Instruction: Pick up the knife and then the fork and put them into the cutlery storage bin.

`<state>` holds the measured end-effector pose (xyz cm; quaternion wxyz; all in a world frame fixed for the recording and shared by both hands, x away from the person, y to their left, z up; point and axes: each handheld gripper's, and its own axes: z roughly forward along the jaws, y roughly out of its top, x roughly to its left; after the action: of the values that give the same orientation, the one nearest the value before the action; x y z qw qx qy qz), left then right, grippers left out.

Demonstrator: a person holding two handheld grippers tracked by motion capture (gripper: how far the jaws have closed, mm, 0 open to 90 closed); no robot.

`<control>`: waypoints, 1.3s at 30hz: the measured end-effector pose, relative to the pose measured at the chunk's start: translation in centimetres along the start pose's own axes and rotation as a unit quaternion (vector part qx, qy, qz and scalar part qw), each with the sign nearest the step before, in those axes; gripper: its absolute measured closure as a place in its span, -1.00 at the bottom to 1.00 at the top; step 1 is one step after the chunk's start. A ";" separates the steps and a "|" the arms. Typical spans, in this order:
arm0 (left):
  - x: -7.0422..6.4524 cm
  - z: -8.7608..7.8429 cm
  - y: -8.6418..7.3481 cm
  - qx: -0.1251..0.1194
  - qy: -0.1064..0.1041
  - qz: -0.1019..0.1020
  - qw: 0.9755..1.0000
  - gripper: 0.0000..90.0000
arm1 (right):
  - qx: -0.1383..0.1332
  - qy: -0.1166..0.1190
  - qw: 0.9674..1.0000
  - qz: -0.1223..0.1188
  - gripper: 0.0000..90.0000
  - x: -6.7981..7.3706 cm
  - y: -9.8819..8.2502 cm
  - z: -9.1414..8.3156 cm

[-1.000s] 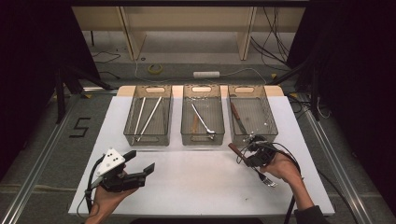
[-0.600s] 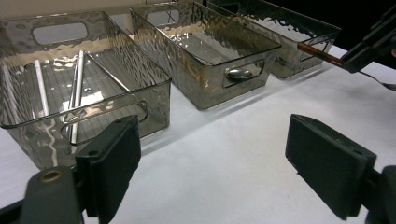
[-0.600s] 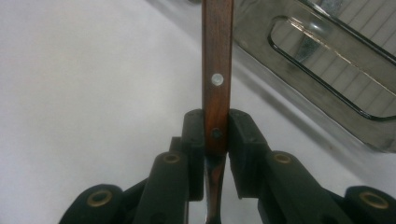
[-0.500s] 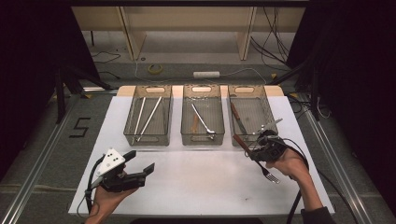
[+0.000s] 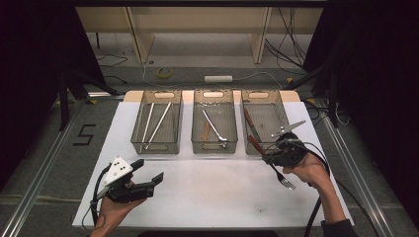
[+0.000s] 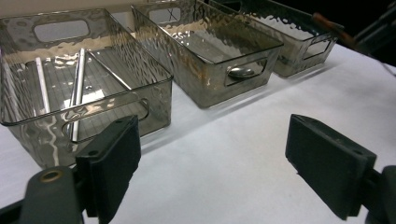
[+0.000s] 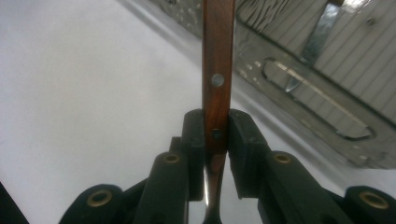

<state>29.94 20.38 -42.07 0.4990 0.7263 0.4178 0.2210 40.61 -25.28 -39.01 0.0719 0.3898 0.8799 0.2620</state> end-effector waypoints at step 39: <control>0.2 -0.1 0.1 -0.007 0.000 -0.007 1.000 -0.61 | -0.086 -0.049 0.990 0.106 0.73 -8.0 10.4 -1.4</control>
<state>30.01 20.59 -42.00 0.5055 0.7199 0.4217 0.2200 52.38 -25.87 -33.09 0.1199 0.4853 0.8035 0.3232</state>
